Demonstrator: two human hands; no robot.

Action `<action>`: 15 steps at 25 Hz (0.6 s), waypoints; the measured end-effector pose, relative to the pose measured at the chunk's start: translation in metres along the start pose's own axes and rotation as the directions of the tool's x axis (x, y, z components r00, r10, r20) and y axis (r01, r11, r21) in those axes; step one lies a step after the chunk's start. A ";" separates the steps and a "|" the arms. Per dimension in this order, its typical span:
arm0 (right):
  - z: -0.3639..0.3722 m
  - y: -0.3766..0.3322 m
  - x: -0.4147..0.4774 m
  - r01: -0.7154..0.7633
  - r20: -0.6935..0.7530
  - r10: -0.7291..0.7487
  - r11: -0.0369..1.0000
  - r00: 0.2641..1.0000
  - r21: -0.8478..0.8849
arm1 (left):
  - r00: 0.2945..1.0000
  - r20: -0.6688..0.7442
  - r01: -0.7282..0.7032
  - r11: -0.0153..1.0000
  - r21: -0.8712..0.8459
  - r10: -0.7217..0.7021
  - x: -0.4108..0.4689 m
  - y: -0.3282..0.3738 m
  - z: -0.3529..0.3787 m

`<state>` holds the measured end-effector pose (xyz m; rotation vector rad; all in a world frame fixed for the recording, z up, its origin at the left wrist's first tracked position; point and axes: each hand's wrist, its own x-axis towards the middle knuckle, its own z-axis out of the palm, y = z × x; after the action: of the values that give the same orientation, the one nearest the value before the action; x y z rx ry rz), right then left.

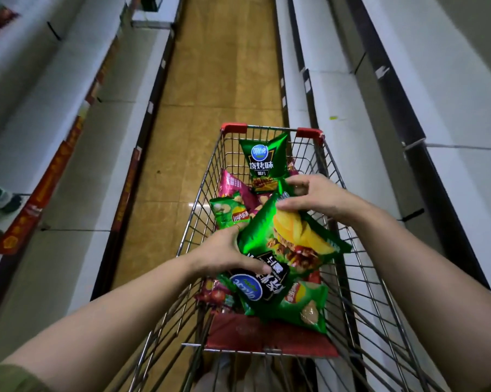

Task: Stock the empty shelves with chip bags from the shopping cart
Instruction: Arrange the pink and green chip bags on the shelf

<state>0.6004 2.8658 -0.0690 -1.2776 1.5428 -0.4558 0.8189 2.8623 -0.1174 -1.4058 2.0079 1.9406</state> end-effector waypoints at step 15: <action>0.026 0.030 -0.059 0.035 -0.307 0.143 0.861 0.941 0.507 | 0.978 0.001 0.096 0.446 -0.890 -0.208 -0.001 0.043 0.024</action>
<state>0.6023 2.9362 -0.0762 -0.7642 1.5857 -1.0133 0.7811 2.8746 -0.0886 -1.7314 0.6664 3.0342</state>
